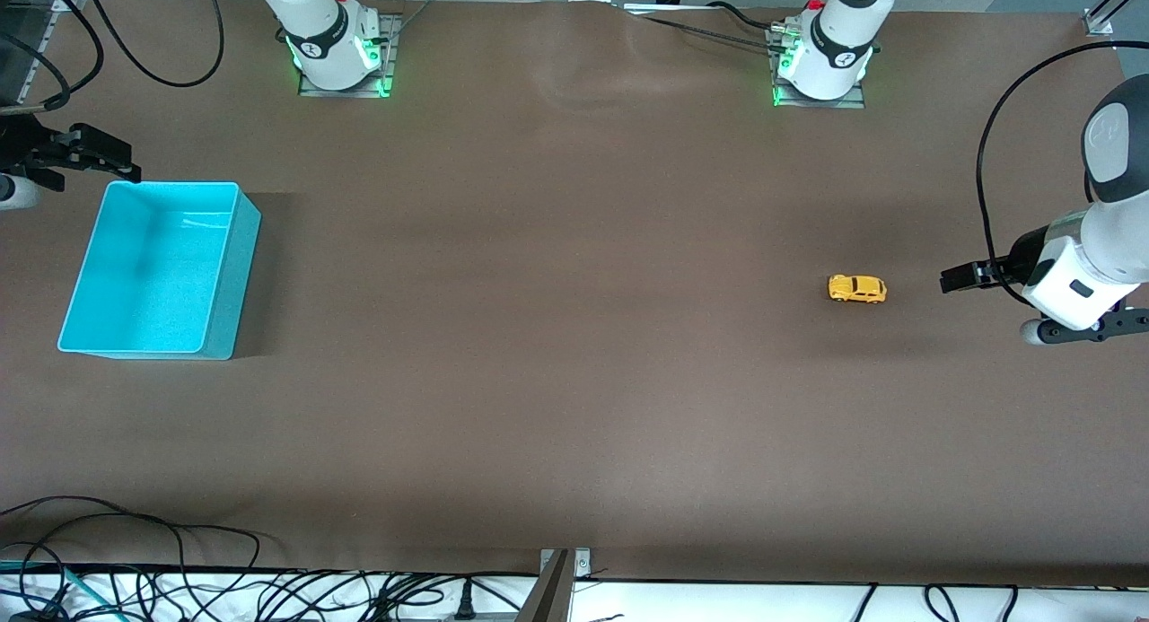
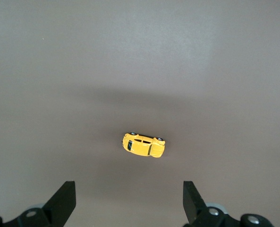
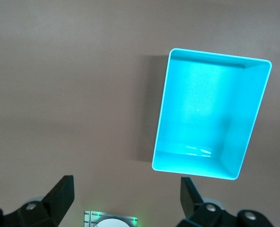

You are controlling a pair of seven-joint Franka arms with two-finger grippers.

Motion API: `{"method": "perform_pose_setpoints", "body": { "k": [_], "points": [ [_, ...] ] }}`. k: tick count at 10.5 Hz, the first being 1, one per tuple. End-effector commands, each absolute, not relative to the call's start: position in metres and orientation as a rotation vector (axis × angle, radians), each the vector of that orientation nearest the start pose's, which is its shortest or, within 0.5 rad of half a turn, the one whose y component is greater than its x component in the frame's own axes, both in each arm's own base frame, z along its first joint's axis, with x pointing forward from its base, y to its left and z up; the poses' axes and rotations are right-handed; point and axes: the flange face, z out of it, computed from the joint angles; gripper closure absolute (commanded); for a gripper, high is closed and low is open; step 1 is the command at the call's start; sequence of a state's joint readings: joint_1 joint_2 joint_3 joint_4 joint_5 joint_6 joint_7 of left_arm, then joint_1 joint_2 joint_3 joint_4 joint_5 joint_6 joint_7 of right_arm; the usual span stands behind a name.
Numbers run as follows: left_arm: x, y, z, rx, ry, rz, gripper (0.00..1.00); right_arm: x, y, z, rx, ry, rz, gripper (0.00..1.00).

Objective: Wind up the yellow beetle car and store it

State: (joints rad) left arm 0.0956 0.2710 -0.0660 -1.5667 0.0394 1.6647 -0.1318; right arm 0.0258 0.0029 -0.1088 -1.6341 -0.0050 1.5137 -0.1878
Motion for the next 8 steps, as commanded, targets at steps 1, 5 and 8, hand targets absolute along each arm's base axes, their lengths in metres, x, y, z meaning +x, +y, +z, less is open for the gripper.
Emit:
{"method": "perform_pose_setpoints", "body": {
  "k": [1, 5, 8],
  "points": [
    [0.6259, 0.0227, 0.4802, -3.11, -0.247, 0.25, 0.0, 0.5397, -0.0429, 0.6002, -3.135, -0.127, 0.204, 0.0],
    [0.6263, 0.022, 0.4827, -3.11, -0.242, 0.24, 0.0, 0.5377, -0.0407, 0.5996, -3.129, -0.129, 0.23, 0.0],
    [0.6231, 0.0255, 0.4789, -3.11, -0.234, 0.262, 0.0, 0.5381, -0.0362, 0.599, -3.119, -0.131, 0.227, 0.0]
  ]
}}
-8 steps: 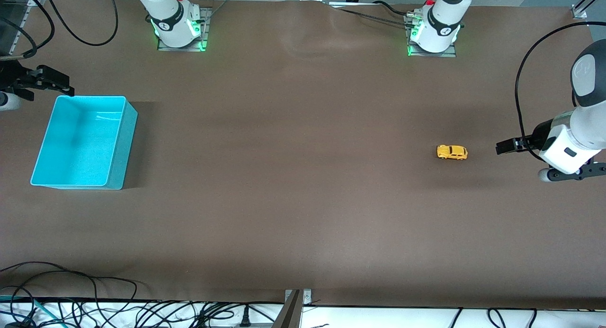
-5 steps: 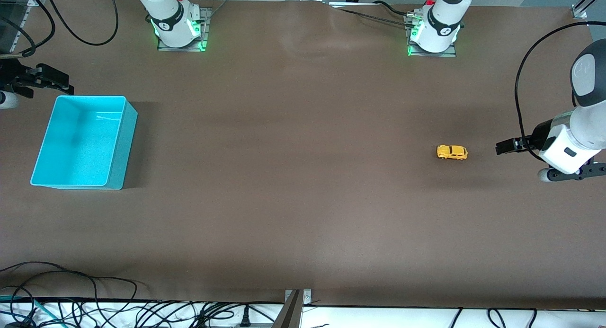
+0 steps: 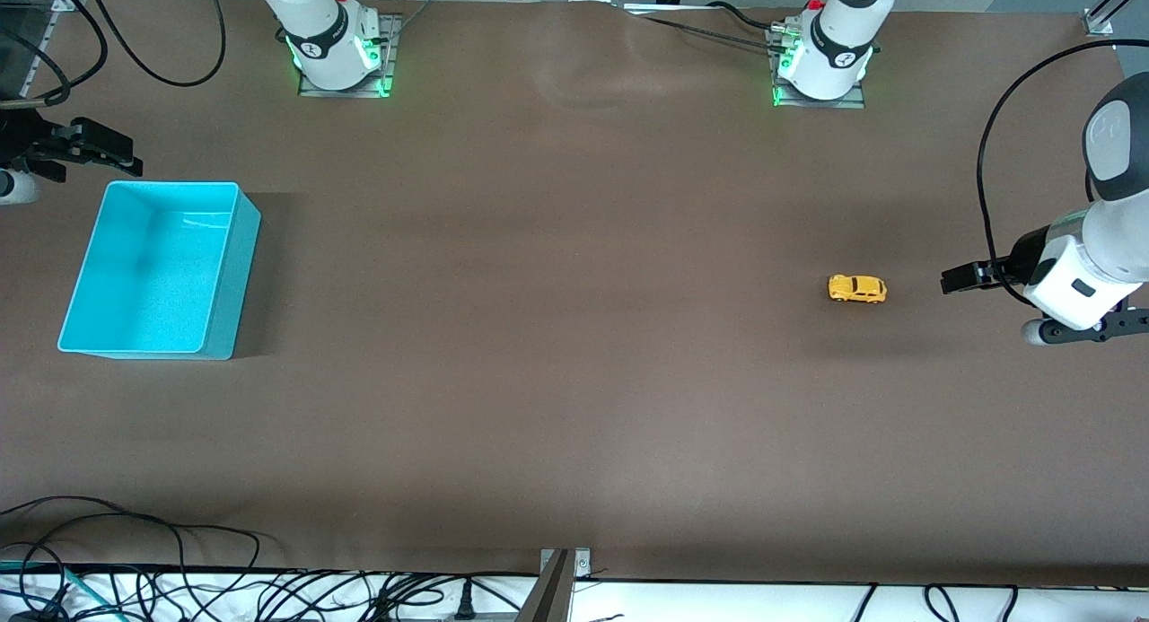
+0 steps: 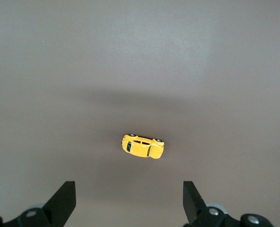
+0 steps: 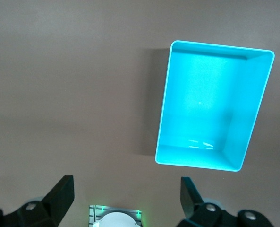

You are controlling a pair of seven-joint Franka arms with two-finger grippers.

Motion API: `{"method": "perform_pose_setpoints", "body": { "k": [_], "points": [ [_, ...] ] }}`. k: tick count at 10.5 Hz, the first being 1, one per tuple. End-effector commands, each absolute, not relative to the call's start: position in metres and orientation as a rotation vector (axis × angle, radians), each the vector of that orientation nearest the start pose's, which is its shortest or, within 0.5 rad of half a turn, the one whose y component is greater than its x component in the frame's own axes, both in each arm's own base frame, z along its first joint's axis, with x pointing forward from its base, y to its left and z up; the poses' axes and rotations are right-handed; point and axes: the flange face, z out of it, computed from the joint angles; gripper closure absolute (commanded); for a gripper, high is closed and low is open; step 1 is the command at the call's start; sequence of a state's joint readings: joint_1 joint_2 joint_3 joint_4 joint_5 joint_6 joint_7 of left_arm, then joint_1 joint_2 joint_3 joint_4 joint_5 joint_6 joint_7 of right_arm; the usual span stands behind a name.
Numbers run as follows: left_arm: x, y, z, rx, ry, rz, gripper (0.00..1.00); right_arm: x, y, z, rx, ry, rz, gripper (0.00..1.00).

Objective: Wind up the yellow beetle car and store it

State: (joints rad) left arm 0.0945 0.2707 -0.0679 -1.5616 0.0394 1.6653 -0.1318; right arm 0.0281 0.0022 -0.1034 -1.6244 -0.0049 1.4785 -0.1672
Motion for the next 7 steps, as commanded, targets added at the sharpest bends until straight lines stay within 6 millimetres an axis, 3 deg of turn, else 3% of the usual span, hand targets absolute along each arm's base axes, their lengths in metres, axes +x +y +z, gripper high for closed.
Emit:
{"method": "perform_pose_setpoints", "body": {
  "k": [1, 5, 7],
  "points": [
    [0.623, 0.026, 0.477, -3.109, -0.232, 0.267, 0.0, 0.54, -0.029, 0.598, -3.109, -0.148, 0.223, 0.0],
    [0.623, 0.027, 0.477, -3.111, -0.225, 0.269, 0.0, 0.534, -0.026, 0.606, -3.105, -0.165, 0.217, 0.0],
    [0.624, 0.027, 0.475, -3.118, -0.18, 0.27, 0.0, 0.532, -0.004, 0.612, -3.107, -0.223, 0.197, 0.0]
  ]
}}
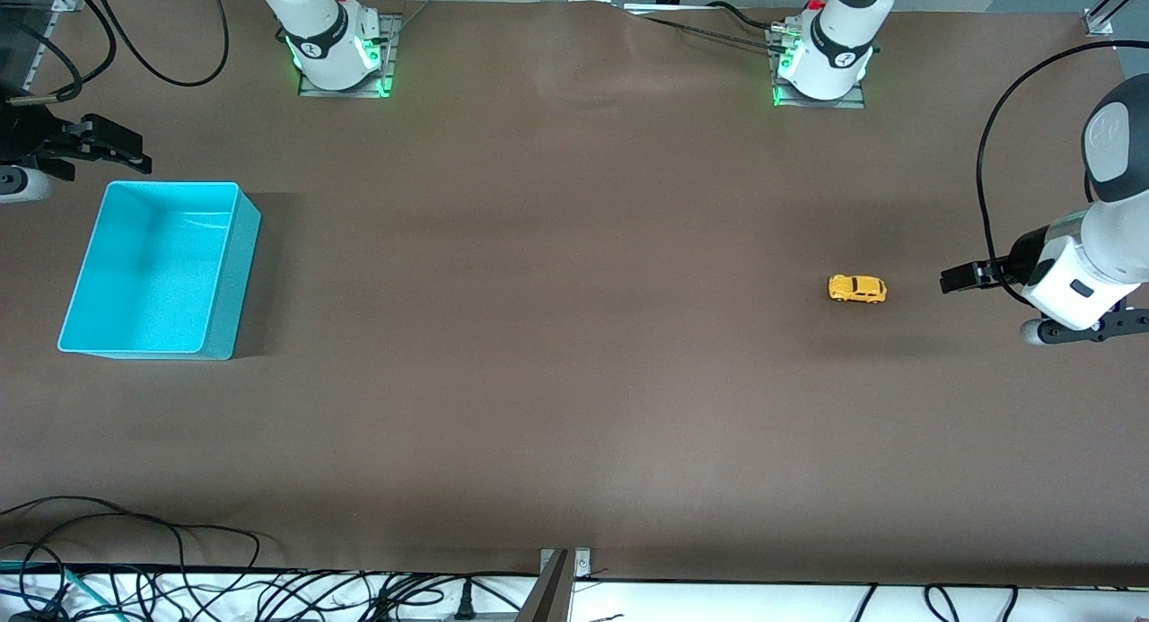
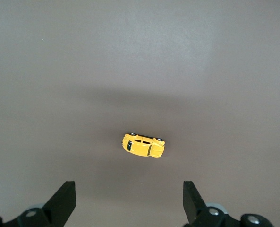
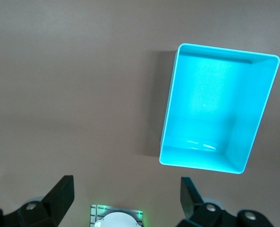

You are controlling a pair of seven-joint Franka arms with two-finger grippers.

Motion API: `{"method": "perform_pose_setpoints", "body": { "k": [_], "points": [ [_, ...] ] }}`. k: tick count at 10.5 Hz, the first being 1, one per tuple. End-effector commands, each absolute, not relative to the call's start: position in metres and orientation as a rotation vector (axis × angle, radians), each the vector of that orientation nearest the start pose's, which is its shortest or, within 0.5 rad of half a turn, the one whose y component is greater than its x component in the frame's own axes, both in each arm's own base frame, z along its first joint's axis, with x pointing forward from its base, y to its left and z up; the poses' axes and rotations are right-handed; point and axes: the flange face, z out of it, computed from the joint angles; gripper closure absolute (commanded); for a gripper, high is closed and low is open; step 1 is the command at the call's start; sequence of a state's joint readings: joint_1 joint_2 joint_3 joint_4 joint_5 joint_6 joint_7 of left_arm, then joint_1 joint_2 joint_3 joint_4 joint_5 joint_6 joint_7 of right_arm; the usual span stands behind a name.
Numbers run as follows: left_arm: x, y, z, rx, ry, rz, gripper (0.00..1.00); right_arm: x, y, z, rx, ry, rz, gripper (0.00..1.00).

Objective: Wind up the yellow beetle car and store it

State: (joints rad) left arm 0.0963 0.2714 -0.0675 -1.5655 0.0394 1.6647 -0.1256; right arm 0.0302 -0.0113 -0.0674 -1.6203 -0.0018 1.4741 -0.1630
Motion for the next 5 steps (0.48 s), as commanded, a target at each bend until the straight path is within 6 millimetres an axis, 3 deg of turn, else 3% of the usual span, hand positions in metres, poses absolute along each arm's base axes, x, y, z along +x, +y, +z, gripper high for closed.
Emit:
{"method": "perform_pose_setpoints", "body": {
  "k": [1, 5],
  "points": [
    [0.6238, 0.0274, 0.4755, -3.119, -0.168, 0.268, 0.0, 0.5351, 0.0067, 0.6165, -3.114, -0.256, 0.182, 0.0],
    [0.6237, 0.0295, 0.4739, -3.153, -0.192, 0.277, 0.0, 0.5401, 0.0013, 0.6118, -3.111, -0.263, 0.183, 0.0]
  ]
}}
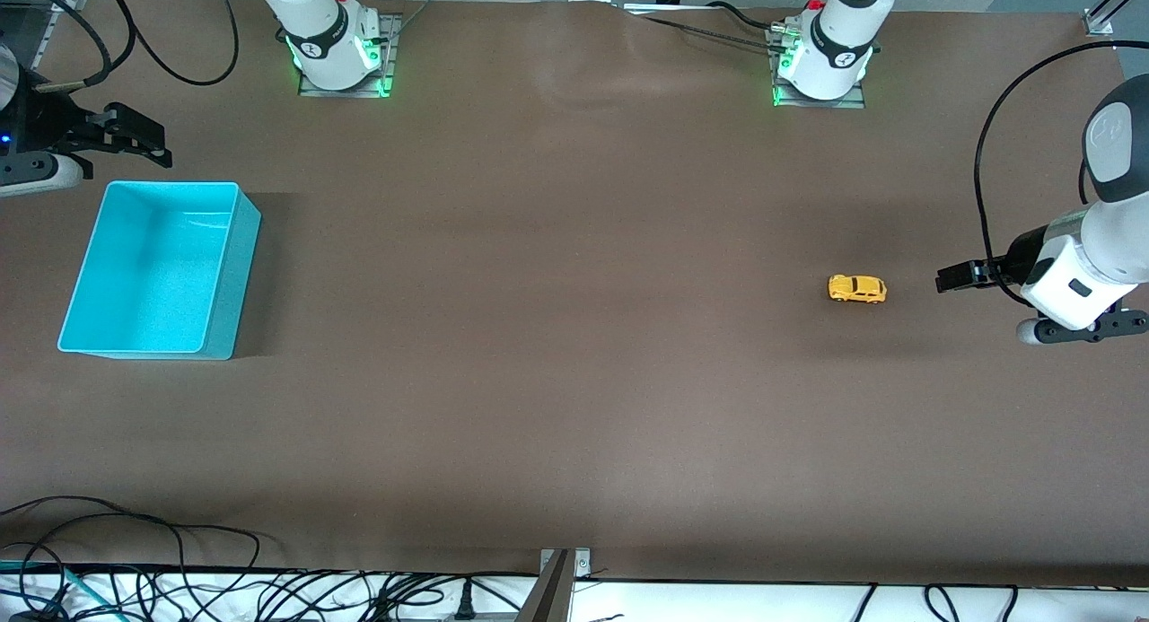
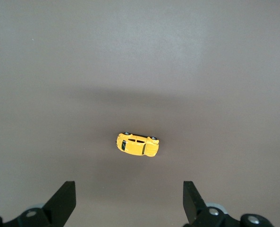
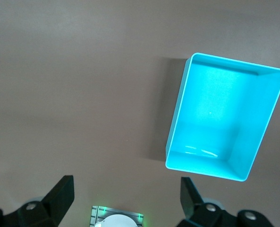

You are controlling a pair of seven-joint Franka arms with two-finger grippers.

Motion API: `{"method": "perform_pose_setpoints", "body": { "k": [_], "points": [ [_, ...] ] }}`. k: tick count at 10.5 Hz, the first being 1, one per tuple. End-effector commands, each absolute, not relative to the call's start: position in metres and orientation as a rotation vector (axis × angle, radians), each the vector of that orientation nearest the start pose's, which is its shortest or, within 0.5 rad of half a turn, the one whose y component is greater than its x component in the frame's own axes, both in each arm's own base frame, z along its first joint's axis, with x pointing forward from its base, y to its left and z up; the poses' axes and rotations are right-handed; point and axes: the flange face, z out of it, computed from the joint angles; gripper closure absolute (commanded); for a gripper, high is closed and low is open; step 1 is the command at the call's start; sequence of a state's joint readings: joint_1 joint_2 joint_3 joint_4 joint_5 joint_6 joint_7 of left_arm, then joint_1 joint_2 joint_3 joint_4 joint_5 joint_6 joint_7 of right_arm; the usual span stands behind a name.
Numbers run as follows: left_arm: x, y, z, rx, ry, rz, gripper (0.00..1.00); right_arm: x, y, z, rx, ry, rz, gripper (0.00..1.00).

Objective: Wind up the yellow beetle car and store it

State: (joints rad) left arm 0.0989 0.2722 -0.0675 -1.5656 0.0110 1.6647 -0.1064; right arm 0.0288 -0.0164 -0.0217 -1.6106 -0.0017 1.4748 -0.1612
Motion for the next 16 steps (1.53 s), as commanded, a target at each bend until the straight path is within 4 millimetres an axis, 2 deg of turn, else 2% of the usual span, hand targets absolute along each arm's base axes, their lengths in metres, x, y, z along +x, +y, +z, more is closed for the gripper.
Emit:
{"method": "perform_pose_setpoints", "body": {
  "k": [1, 8, 9, 16],
  "points": [
    [0.624, 0.03, 0.474, -3.153, -0.192, 0.277, 0.0, 0.541, 0.001, 0.609, -3.11, -0.263, 0.19, 0.0],
    [0.623, 0.03, 0.463, -3.149, -0.169, 0.31, 0.0, 0.545, 0.001, 0.603, -3.112, -0.27, 0.203, 0.0],
    [0.622, 0.029, 0.458, -3.148, -0.119, 0.326, 0.0, 0.545, 0.001, 0.603, -3.114, -0.27, 0.204, 0.0],
    [0.621, 0.03, 0.453, -3.143, -0.095, 0.34, 0.0, 0.547, 0.002, 0.6, -3.114, -0.275, 0.213, 0.0]
  ]
}}
